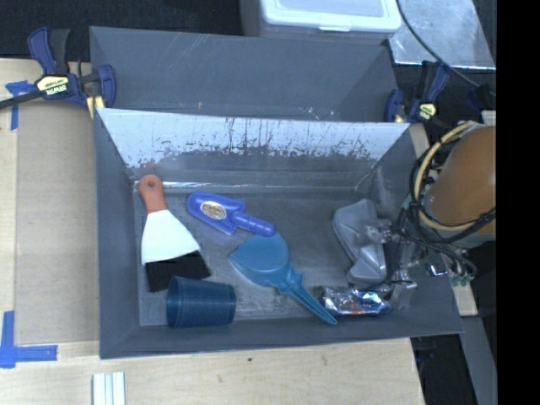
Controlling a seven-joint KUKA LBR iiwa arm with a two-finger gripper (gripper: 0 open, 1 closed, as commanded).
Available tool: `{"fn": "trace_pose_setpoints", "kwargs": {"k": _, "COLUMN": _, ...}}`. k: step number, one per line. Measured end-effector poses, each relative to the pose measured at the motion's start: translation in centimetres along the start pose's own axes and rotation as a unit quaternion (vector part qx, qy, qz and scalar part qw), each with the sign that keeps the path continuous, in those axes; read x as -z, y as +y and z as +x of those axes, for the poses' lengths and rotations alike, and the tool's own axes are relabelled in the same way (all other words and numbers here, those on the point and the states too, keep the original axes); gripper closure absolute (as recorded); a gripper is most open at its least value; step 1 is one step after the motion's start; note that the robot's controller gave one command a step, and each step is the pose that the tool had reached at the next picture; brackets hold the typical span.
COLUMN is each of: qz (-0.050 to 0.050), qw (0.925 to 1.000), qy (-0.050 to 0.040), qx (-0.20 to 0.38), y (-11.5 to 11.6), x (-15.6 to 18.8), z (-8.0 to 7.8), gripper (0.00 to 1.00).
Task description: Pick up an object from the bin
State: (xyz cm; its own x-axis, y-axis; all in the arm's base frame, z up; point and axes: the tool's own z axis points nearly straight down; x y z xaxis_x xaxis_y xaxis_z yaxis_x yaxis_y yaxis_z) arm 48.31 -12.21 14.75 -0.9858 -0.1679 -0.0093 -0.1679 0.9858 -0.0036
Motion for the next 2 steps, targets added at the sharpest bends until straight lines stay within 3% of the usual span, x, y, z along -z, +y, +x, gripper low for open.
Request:
{"fn": "trace_pose_setpoints", "kwargs": {"k": 1, "qz": -0.002, "qw": 0.9999, "qy": -0.0037, "qx": 0.016, "y": 0.5, "x": -3.6, "z": -0.2, "gripper": 0.00}}
{"fn": "trace_pose_setpoints", "kwargs": {"k": 2, "qz": 0.003, "qw": 0.9854, "qy": -0.0089, "qx": 0.170, "y": 3.2, "x": -7.4, "z": -0.9, "gripper": 0.00}}
